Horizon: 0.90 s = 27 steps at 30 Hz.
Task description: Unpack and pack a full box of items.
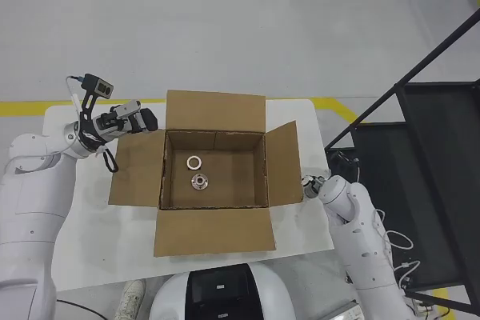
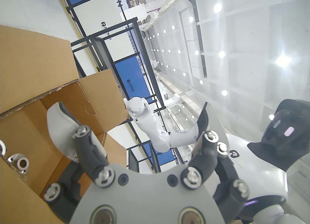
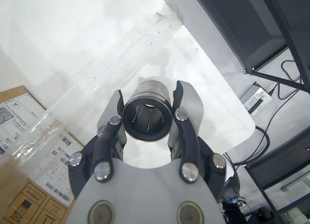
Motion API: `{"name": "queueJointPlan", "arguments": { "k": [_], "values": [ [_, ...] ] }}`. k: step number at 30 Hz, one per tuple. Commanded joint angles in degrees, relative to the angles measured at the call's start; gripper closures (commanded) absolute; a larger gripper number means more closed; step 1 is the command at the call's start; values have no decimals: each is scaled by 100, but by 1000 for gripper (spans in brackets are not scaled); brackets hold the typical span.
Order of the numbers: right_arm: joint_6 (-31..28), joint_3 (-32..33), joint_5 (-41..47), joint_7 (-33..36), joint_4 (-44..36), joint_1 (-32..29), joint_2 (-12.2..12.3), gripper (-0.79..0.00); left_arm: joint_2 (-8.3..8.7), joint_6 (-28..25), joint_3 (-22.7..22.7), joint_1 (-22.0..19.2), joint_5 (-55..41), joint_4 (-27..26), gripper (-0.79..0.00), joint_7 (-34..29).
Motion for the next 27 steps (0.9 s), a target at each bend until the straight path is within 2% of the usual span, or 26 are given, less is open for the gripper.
{"name": "queueJointPlan", "arguments": {
  "k": [1,14,15,16,17,27],
  "values": [
    [54,-13,11,-69,156,67,-7,0,0,0,0,0,0,0,-785,0],
    [97,42,189,-460,492,187,-22,0,0,0,0,0,0,0,-785,0],
    [99,48,209,-488,498,190,-23,-185,0,0,0,0,0,0,-785,0],
    [102,45,218,-519,504,188,-24,-686,0,0,0,0,0,0,-785,0],
    [100,41,235,-533,506,187,-26,-785,0,0,0,0,0,0,-785,0],
    [140,190,350,-468,125,24,-2,-785,0,0,0,0,0,0,-785,0]
  ]
}}
